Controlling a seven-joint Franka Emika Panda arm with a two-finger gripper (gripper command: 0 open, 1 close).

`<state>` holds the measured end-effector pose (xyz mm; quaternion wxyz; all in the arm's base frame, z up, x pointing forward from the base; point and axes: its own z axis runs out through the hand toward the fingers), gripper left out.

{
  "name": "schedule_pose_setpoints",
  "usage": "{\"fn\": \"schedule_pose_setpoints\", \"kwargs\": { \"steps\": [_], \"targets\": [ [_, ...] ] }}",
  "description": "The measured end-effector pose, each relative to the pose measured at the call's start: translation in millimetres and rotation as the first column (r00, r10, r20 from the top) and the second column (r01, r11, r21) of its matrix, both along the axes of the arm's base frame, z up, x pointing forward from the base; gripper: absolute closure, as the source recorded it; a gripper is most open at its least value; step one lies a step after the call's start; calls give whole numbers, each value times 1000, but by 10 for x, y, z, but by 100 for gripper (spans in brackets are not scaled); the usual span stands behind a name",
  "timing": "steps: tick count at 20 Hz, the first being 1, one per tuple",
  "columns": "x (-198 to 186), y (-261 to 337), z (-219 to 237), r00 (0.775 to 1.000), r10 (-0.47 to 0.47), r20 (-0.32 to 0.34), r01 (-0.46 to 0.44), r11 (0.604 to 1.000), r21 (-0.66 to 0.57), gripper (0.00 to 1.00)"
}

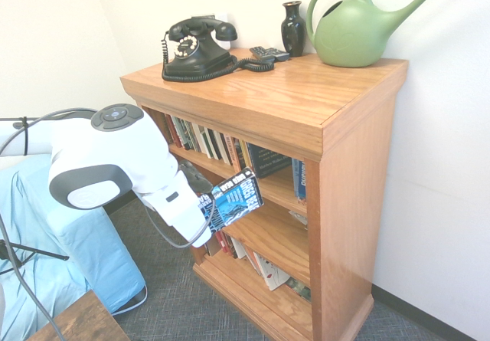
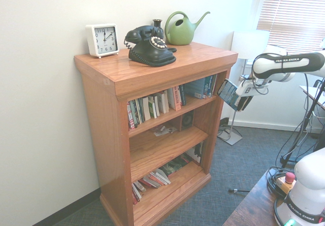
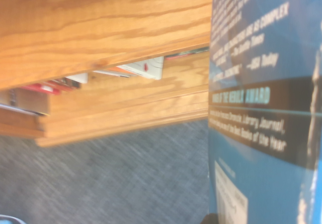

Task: Shelf the books

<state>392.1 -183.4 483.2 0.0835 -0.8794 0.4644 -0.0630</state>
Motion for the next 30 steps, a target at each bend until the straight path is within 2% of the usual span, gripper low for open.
{"fn": "schedule_pose_setpoints", "kwargs": {
  "steps": [7,12,21,30],
  "targets": [
    [387,-50,-239,993,98,-63,-99,995,-22,100],
    [584,4,-319,989,135,-64,-137,990,-42,100],
    [881,-29,-286,988,146,-45,-148,988,-52,100],
    [1227,95,-572,990,138,32,-134,986,-103,100]
  ]
}}
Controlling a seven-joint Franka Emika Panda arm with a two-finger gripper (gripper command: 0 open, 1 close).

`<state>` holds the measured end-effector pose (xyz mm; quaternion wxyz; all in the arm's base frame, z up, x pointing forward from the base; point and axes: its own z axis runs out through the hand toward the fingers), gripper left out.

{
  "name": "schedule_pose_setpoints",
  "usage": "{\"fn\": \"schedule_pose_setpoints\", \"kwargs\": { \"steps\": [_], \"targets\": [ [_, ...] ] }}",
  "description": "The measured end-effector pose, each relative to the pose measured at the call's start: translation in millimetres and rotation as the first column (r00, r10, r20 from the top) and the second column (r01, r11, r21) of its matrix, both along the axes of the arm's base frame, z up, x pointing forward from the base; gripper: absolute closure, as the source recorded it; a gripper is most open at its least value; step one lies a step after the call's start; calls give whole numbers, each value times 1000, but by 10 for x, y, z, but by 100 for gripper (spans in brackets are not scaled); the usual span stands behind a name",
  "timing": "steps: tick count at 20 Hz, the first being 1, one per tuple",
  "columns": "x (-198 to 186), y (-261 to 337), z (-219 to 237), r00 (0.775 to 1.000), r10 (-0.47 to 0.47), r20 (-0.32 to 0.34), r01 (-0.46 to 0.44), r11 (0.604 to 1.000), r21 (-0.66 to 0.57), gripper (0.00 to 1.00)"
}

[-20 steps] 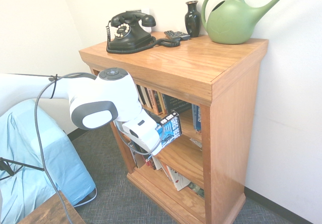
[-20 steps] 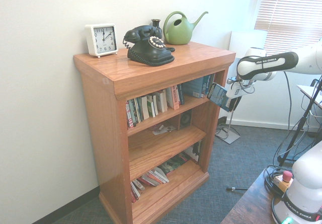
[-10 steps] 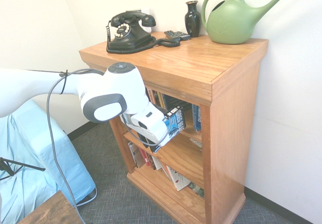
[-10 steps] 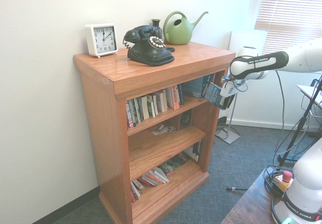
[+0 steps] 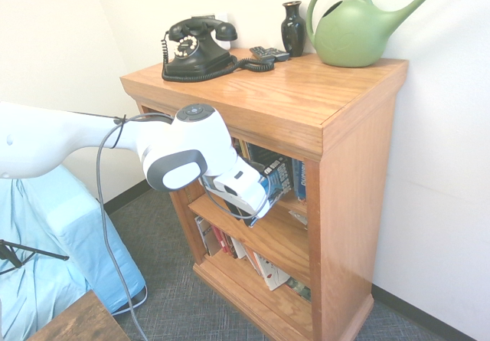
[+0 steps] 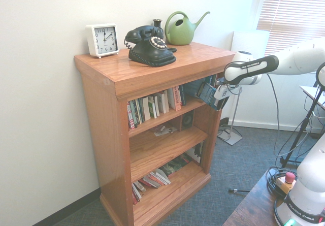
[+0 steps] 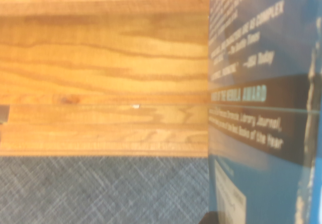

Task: Shelf the books

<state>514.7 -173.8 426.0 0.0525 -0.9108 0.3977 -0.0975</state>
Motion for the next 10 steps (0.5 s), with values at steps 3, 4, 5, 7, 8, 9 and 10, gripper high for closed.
{"fn": "schedule_pose_setpoints", "kwargs": {
  "steps": [3,4,5,7,8,9,10],
  "targets": [
    [54,60,-2,1000,3,23,-2,1000,-15,100],
    [59,65,3,1000,3,26,-2,1000,-16,100],
    [61,61,11,1000,2,27,-2,1000,-16,100],
    [63,28,36,999,-3,33,4,1000,-18,100],
    [66,12,51,999,-7,38,8,1000,-19,100],
    [71,-10,63,999,-14,47,15,1000,-22,100],
    [84,-34,65,998,-24,62,25,999,-26,100]
  ]
}}
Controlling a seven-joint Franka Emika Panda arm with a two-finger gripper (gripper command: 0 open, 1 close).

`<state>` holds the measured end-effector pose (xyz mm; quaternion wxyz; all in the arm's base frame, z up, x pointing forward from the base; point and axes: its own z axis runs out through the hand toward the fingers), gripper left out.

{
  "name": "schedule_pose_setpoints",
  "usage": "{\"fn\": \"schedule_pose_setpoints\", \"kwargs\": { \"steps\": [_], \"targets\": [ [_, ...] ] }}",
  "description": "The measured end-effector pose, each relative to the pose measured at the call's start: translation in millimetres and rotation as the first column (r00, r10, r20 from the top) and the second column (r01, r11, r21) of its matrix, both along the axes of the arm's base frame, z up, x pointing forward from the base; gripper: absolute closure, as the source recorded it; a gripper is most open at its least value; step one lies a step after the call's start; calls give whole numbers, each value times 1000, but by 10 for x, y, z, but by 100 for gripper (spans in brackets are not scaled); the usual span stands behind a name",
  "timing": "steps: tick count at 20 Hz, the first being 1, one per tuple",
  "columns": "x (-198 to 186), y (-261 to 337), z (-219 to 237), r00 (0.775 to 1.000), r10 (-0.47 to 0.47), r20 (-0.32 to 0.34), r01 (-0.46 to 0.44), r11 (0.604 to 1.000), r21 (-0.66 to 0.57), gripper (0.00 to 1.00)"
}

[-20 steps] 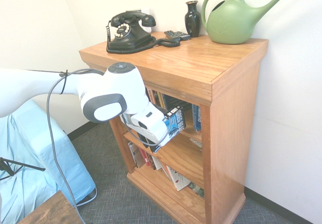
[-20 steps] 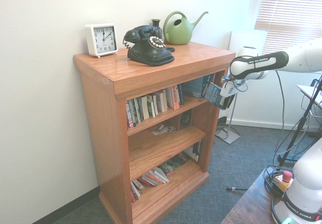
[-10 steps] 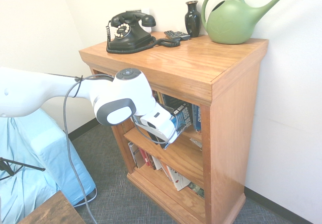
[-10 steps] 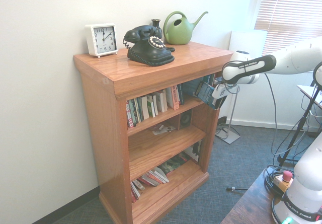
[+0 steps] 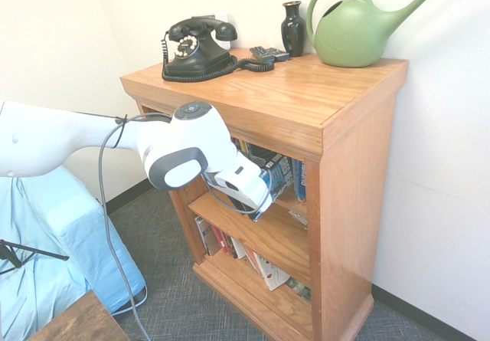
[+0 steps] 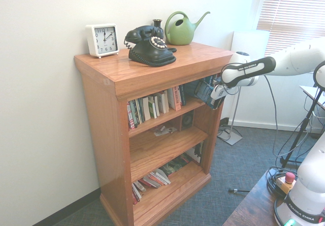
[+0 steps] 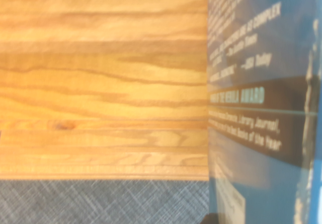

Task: Shelf the books

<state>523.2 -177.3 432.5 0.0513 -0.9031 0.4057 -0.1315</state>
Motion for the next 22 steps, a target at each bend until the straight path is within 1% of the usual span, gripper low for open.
{"fn": "schedule_pose_setpoints", "kwargs": {
  "steps": [4,9,15,19,22],
  "targets": [
    [109,-52,-139,998,-39,49,40,999,-19,100],
    [153,-24,-236,997,-52,64,54,998,-23,100],
    [182,-13,-196,993,-75,89,77,997,-18,100],
    [234,-34,-90,987,-101,126,102,995,-6,100],
    [284,-68,-56,983,-119,139,120,993,2,100]
  ]
}}
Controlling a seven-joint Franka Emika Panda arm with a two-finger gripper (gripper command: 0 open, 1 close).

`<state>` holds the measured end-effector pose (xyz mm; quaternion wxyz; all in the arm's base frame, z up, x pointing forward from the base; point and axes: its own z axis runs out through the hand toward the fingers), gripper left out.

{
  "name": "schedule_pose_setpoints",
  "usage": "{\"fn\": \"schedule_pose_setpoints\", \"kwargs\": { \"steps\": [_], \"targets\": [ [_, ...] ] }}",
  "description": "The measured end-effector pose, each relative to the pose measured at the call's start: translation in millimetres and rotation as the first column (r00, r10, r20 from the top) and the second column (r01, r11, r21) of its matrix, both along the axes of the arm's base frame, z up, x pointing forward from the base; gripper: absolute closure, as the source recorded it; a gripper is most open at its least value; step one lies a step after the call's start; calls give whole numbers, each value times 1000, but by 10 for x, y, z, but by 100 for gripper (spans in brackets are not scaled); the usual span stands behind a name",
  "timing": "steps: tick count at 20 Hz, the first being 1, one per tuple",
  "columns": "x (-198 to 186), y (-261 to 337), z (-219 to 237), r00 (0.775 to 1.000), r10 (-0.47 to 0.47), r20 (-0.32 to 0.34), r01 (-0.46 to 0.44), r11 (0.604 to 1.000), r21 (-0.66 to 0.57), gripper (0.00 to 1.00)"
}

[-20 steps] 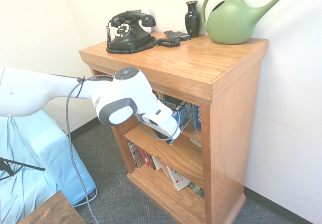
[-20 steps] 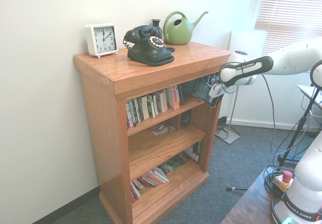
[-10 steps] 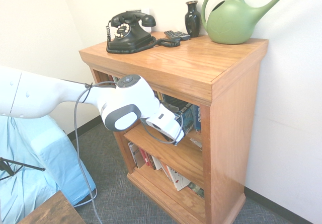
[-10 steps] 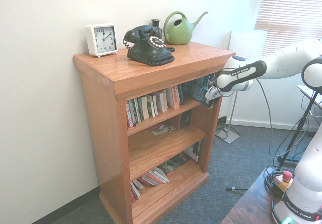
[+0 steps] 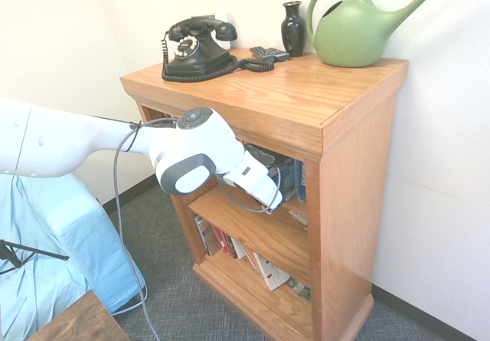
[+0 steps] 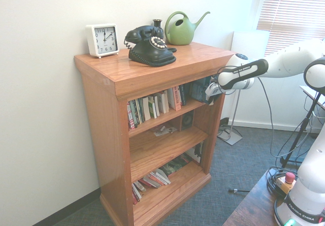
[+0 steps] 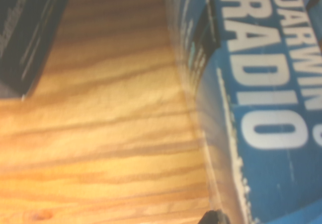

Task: Shelf the books

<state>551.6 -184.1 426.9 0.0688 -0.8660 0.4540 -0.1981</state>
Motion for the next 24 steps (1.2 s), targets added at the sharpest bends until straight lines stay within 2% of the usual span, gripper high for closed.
{"fn": "schedule_pose_setpoints", "kwargs": {
  "steps": [9,10,24],
  "targets": [
    [220,-84,-113,999,-22,25,23,1000,-17,100],
    [224,-80,-114,999,-25,28,25,1000,-15,0],
    [201,-84,-133,999,-38,29,38,999,-1,0]
  ]
}}
